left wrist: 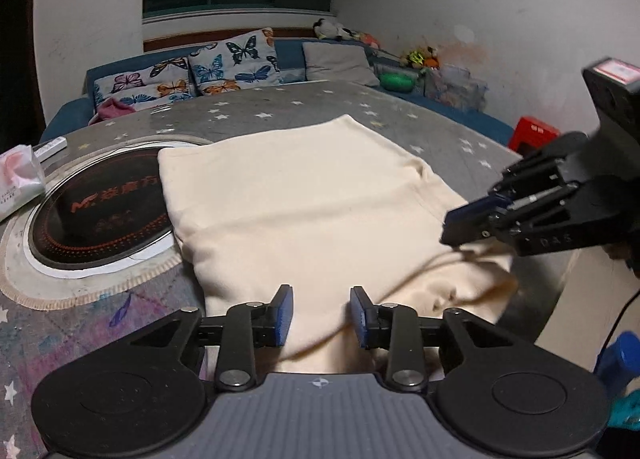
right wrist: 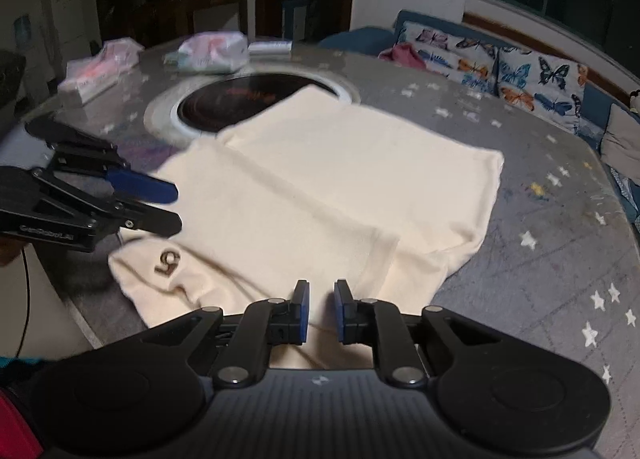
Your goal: Fold clothes
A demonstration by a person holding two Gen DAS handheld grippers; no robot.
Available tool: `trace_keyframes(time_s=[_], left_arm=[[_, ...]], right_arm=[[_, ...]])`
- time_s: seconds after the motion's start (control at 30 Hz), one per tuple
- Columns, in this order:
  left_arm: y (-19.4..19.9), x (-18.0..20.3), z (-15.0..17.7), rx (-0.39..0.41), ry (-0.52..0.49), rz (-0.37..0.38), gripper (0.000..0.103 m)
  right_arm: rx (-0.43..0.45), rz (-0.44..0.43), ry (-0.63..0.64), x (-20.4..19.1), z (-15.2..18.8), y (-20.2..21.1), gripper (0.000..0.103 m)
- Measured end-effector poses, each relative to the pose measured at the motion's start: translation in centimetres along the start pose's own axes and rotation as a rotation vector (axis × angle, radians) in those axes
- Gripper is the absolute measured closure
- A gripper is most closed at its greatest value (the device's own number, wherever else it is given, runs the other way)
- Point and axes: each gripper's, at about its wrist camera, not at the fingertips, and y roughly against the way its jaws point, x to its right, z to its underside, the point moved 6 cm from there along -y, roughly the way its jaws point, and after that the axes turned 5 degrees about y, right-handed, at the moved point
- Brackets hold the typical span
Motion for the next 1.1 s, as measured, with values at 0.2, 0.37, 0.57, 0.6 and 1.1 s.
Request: trace_keyframes(time_s=[0.2,0.37,0.57,0.6,1.1], left_arm=[[2.6,0.2,0.1,0.028,-0.061,0.001,0.058],[4.2,1.4,1.7,0.043,-0.236,-0.011,0.051],[3.5,3.5,3.4,0.063,-0.413,-0.030,0.051],[3.3,3.8,3.5,0.070,-0.430,-0.033,0.051],[0.6,3.2,-0.6,0.128,-0.296,0.043,0.093]], right_arm=[[0.027,-0.001,-0.007,0.1,-0.4,1.1,0.085],[0.035,0.011,-0.016,0.5,-0.3,1.4,0.079],[0.039,0.013,-0.012,0.4,-0.1,1.7,0.070],[0.040,0.014,-0.011,0.4,-0.1,1.8,0.068],[0.094,0.013,0.022,0.2,-0.3,3.7,0.041]])
